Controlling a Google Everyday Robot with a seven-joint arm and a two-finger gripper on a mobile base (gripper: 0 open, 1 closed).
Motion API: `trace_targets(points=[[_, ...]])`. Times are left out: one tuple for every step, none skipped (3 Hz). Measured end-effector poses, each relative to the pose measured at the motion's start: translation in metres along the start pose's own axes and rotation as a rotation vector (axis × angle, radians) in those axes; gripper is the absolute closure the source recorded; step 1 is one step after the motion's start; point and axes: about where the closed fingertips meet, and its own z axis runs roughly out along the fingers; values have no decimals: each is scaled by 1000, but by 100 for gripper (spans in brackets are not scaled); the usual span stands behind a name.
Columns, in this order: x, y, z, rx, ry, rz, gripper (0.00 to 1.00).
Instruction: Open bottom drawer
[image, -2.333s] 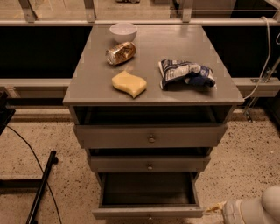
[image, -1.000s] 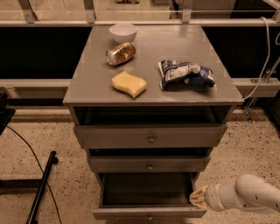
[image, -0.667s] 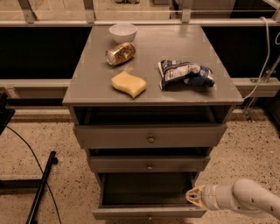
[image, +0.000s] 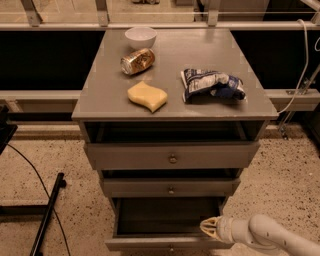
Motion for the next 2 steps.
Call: trace_targets(points=[[17, 8, 27, 13, -20, 28, 100], [28, 1, 49, 22, -28, 40, 100]])
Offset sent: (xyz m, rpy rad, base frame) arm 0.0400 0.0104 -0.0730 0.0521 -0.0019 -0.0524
